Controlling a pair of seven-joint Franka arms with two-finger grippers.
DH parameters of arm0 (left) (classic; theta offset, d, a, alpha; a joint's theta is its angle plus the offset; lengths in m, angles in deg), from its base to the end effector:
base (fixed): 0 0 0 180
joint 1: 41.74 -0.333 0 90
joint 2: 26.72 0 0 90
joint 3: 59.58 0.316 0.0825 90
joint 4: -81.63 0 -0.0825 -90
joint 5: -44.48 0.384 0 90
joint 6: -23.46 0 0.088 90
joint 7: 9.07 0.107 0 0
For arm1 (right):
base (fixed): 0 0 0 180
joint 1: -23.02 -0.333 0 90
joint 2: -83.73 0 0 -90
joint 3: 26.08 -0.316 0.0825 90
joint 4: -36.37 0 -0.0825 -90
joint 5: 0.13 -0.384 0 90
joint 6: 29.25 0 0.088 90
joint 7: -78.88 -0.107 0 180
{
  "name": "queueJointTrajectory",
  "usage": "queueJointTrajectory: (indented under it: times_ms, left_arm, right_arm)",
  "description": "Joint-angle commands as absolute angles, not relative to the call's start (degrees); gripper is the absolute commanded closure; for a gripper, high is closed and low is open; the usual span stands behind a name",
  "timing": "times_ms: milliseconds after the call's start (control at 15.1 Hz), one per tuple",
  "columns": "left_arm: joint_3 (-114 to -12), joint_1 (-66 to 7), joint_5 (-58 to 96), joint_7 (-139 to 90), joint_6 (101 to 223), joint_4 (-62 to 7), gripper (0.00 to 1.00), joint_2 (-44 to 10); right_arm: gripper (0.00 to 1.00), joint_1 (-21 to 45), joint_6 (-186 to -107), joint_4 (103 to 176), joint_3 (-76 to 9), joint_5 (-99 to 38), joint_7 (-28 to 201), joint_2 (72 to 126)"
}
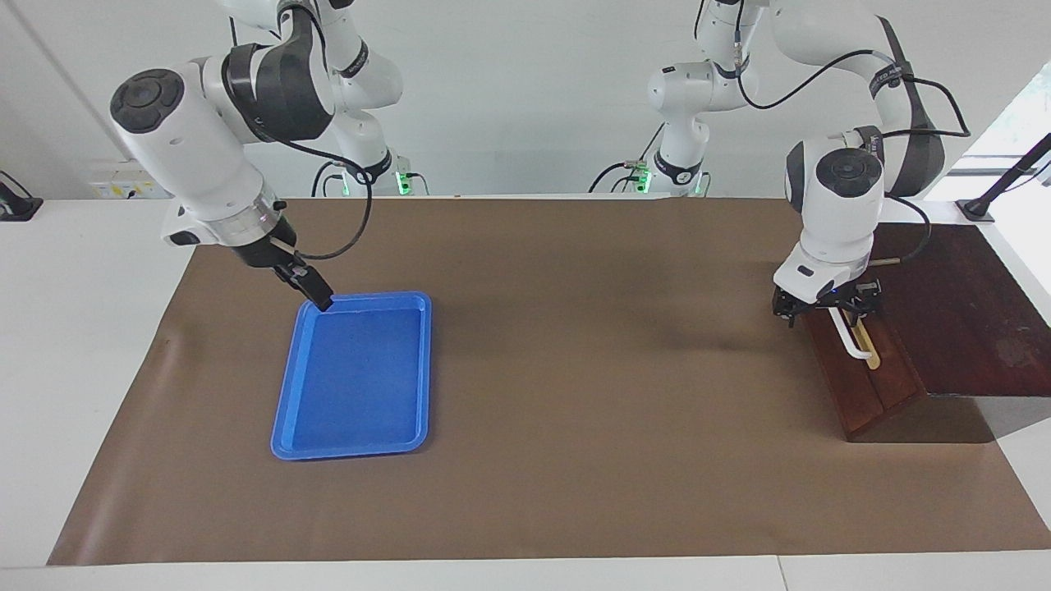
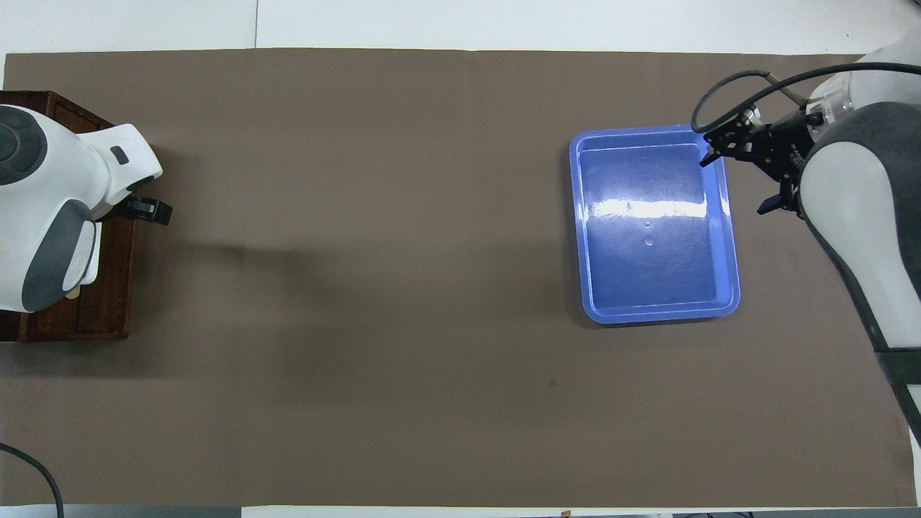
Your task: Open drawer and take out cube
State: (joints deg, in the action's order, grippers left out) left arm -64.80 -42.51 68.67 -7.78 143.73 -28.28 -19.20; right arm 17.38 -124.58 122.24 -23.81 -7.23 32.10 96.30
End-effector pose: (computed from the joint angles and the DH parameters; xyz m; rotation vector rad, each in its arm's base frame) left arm 0.5969 -0.0250 0.4331 -2.7522 0.4229 -0.0847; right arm 0.6214 0.0511 0.5378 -2.8324 1.1507 0.1491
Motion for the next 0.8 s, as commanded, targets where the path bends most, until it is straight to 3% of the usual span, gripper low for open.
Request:
queueJointTrajectory:
  times_ms: [0, 731]
  left_arm:
    - [-65.12, -44.63, 70.58, -7.75, 147.99, -31.73, 0.00, -20.04]
    - [-65.21, -45.08, 70.76, -8.54, 156.00, -36.23, 0.00, -19.08]
  right_arm:
    - [0.03, 15.56, -125.40, 120.21, -23.88, -12.32, 19.61, 98.58]
    - [0.04, 9.49, -135.76, 126.71, -23.88, -28.16, -13.73, 98.76]
